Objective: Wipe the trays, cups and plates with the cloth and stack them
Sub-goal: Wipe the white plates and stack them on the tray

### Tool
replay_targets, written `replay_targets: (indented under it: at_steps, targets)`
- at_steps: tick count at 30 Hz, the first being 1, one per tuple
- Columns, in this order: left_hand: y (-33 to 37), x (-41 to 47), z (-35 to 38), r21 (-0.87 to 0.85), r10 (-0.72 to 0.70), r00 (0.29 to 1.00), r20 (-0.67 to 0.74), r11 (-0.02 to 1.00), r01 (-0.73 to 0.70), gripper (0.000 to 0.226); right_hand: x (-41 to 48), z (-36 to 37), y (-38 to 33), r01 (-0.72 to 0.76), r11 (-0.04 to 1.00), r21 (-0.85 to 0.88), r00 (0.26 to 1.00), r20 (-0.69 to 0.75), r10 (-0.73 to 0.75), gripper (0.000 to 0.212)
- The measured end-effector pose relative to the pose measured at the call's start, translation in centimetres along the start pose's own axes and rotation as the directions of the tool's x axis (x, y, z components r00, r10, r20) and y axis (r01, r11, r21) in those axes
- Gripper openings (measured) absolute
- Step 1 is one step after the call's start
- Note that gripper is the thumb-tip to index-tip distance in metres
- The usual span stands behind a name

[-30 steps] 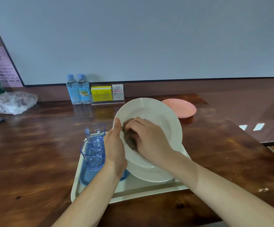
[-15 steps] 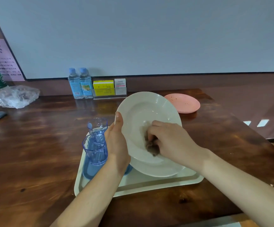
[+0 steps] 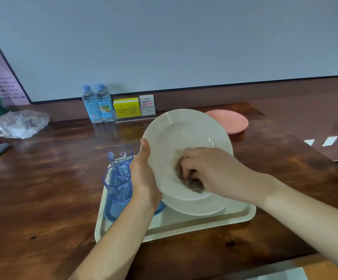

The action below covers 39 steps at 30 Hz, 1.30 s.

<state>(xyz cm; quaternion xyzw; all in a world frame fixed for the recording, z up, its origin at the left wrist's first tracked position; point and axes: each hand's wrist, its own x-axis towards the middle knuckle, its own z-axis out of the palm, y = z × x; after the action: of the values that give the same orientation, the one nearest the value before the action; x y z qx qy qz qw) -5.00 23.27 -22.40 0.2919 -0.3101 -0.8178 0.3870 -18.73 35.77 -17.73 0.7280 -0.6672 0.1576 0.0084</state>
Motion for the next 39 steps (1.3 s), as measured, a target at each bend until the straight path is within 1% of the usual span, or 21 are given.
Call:
replay_targets:
  at_steps: [2,3,4,6,9,11,13,16,18,20,22,23,24,26,30,32,34,37,39]
  targets:
    - [-0.3,-0.1,0.2,0.026,-0.019,1.000,-0.004,0.999,0.019,0.067,-1.1,-0.2,0.4,-0.036,0.999,-0.008,0.998,0.059,0.036,0.028]
    - [-0.6,-0.2,0.3,0.038,-0.035,0.999,0.007,0.999,0.034,0.069,-1.1,0.0,0.2,-0.044,0.999,-0.009,0.997,0.059,0.045,0.030]
    - [-0.9,-0.2,0.3,0.053,-0.030,1.000,0.009,0.998,0.029,0.067,-0.9,0.4,-0.1,-0.039,0.999,0.004,0.999,0.025,0.039,0.031]
    - [-1.1,-0.5,0.6,0.078,-0.025,1.000,0.015,0.997,0.024,0.062,0.2,1.2,-1.1,-0.008,0.999,0.053,0.995,-0.102,0.013,0.029]
    - [-0.8,-0.7,0.7,0.081,-0.016,1.000,0.013,0.997,0.015,0.060,3.1,1.4,-1.8,0.037,0.998,0.056,0.959,-0.283,-0.020,0.018]
    - [-0.5,-0.9,0.8,0.124,0.038,0.999,-0.007,0.992,-0.037,0.056,4.8,0.9,-0.9,-0.002,1.000,0.014,0.934,-0.357,0.007,0.014]
    - [-0.2,-1.2,1.1,0.143,0.058,0.998,-0.029,0.988,-0.053,0.051,5.6,0.2,0.8,-0.073,0.996,-0.056,0.918,-0.393,0.045,0.022]
    - [0.1,-1.0,0.9,0.138,0.081,0.995,-0.055,0.988,-0.072,0.046,4.3,-0.7,3.1,-0.160,0.978,-0.137,0.915,-0.391,0.096,0.027]
    - [0.0,-0.5,0.5,0.137,0.098,0.993,-0.068,0.987,-0.088,0.047,2.2,-0.8,3.6,-0.212,0.964,-0.162,0.935,-0.320,0.152,0.032]
    - [-0.1,-0.4,0.5,0.134,0.100,0.993,-0.068,0.987,-0.090,0.050,0.0,-0.6,3.0,-0.231,0.961,-0.153,0.958,-0.208,0.197,0.034]
    - [-0.3,-0.6,0.6,0.130,0.106,0.992,-0.070,0.987,-0.096,0.051,-1.5,-0.2,1.6,-0.217,0.972,-0.091,0.974,-0.091,0.209,0.035]
    - [-0.3,-0.8,0.8,0.129,0.112,0.992,-0.066,0.986,-0.103,0.051,-1.6,0.1,0.6,-0.196,0.980,-0.019,0.979,-0.052,0.195,0.034]
    - [-0.3,-1.1,1.0,0.120,0.111,0.993,-0.046,0.987,-0.105,0.051,-1.4,0.5,-0.4,-0.166,0.984,0.061,0.985,-0.047,0.169,0.032]
    - [-0.5,-1.7,1.2,0.111,0.100,0.995,-0.001,0.989,-0.099,0.052,0.1,1.0,-2.0,-0.106,0.982,0.156,0.986,-0.111,0.124,0.028]
    - [-0.3,-2.3,1.6,0.062,0.067,0.996,0.058,0.996,-0.071,0.053,4.4,0.6,-2.0,-0.035,0.985,0.170,0.938,-0.334,0.091,0.022]
    - [0.0,-2.3,1.7,0.063,0.065,0.996,0.063,0.996,-0.069,0.055,5.4,0.3,-0.9,-0.055,0.993,0.107,0.915,-0.394,0.093,0.016]
    - [0.2,-2.3,1.6,0.074,0.054,0.998,0.045,0.996,-0.058,0.057,5.3,0.0,0.3,-0.114,0.993,0.005,0.906,-0.409,0.106,0.012]
    - [0.2,-2.0,1.3,0.064,0.068,0.998,0.007,0.996,-0.068,0.055,3.2,-0.6,1.7,-0.232,0.957,-0.176,0.905,-0.399,0.146,0.012]
    - [0.3,-1.8,1.2,0.063,0.083,0.996,-0.020,0.995,-0.082,0.051,1.3,-1.2,1.9,-0.309,0.919,-0.246,0.917,-0.333,0.220,0.013]
